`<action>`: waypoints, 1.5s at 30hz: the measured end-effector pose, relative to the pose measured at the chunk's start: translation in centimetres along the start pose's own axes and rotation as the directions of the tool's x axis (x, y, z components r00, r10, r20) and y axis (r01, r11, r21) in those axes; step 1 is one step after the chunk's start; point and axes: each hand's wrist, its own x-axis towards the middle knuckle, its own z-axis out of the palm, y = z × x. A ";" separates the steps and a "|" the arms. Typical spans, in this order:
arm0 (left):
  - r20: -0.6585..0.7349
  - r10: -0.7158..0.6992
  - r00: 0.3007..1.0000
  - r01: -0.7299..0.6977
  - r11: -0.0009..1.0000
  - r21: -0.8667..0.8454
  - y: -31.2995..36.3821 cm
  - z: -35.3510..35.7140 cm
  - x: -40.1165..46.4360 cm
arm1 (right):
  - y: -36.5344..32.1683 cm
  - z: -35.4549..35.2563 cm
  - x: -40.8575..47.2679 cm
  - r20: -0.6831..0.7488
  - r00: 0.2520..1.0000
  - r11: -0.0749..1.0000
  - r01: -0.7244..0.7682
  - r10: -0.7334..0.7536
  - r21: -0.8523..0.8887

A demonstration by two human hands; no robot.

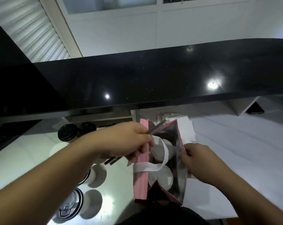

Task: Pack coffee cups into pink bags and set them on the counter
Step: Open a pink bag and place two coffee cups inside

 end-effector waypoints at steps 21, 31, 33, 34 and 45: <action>0.006 -0.233 0.972 0.229 0.960 0.162 3.3 8.4 8.5 | 1.5 -1.2 -0.9 0.014 1.000 0.999 -0.014 0.013 0.036; -0.500 0.271 0.823 0.094 0.802 0.590 -2.4 8.8 -0.8 | 1.9 -0.2 -1.0 -0.033 0.998 0.981 -0.039 0.046 0.192; -0.544 0.186 0.819 0.142 0.852 0.505 -4.1 9.6 -1.9 | 1.9 0.2 -0.8 -0.045 0.998 0.977 -0.038 0.048 0.210; -0.561 0.135 0.817 0.165 0.877 0.451 -4.3 10.0 -2.1 | 1.9 0.4 -0.7 -0.046 0.998 0.974 -0.036 0.047 0.223; -0.614 0.077 0.786 0.233 0.882 0.409 -4.5 5.8 -0.2 | 2.2 2.0 -2.6 0.003 1.000 0.940 0.009 -0.011 0.340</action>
